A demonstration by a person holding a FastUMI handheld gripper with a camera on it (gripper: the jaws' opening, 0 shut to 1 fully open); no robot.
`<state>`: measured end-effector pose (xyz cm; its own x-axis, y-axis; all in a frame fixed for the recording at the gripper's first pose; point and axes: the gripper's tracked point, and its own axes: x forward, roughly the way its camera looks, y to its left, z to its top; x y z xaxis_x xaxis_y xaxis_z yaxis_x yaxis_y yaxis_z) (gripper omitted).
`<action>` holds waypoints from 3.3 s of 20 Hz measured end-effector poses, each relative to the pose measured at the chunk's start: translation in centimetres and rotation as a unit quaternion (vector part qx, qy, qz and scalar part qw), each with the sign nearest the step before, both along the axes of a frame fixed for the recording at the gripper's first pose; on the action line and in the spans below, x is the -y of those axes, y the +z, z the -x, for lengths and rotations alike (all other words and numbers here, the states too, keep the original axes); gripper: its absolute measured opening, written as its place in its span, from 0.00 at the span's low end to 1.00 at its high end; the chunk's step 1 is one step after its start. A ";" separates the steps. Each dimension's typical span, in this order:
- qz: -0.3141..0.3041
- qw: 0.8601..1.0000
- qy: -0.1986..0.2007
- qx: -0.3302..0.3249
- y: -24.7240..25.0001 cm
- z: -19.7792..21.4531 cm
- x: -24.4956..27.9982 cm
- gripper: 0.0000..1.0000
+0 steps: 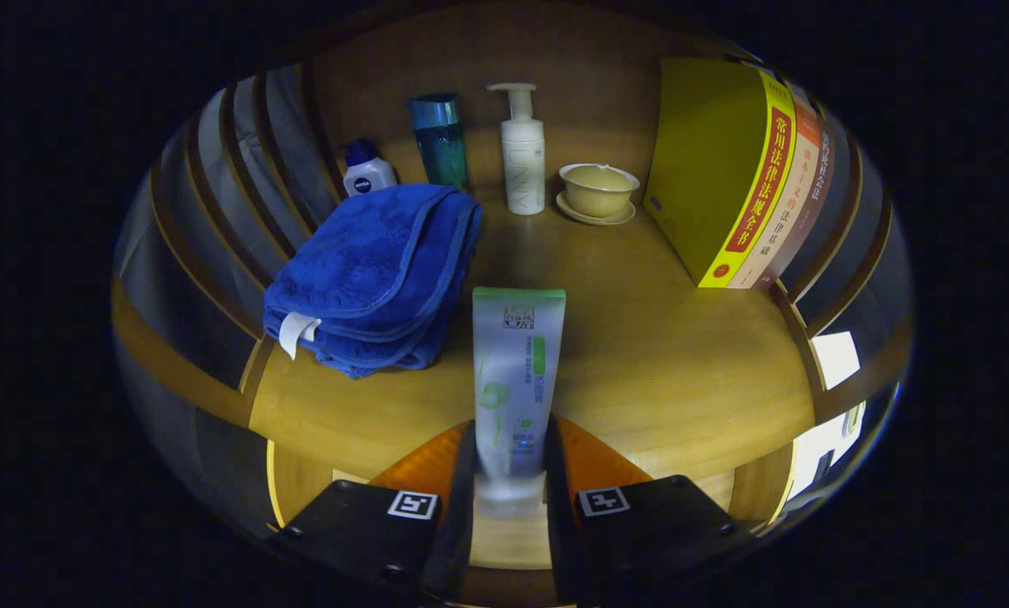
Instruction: Pull open the drawer, take out the items inside it, and place them on the countertop above the cabinet.
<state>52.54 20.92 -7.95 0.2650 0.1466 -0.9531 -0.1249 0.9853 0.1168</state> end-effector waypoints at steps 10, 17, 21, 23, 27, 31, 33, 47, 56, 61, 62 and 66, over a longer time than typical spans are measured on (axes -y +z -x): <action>-0.005 1.000 -0.008 0.016 -0.5 -0.8 -0.2 0.56; -0.008 1.000 -0.007 0.028 0.2 -0.9 -0.3 0.94; -0.001 0.999 -0.011 0.041 1.4 -1.1 0.3 0.98; -0.011 0.997 -0.010 0.070 3.3 -1.5 0.3 0.98; -0.032 0.991 -0.005 0.128 8.0 -0.7 0.0 0.98; -0.051 0.978 -0.001 0.201 13.1 0.3 0.3 0.98; -0.060 0.969 0.000 0.239 16.1 1.3 0.5 0.97; -0.121 0.917 -0.001 0.380 27.3 11.5 -1.4 0.97; -0.061 0.878 -0.050 0.472 30.8 14.7 2.9 0.97; -0.040 0.875 -0.023 0.482 31.2 16.8 3.1 0.97; -0.038 0.873 -0.025 0.485 31.2 16.8 3.3 0.97; -0.030 0.869 -0.034 0.493 31.0 16.6 3.7 0.97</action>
<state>35.91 17.26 23.07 0.9583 0.1402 -0.2489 -0.1353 0.9901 0.0367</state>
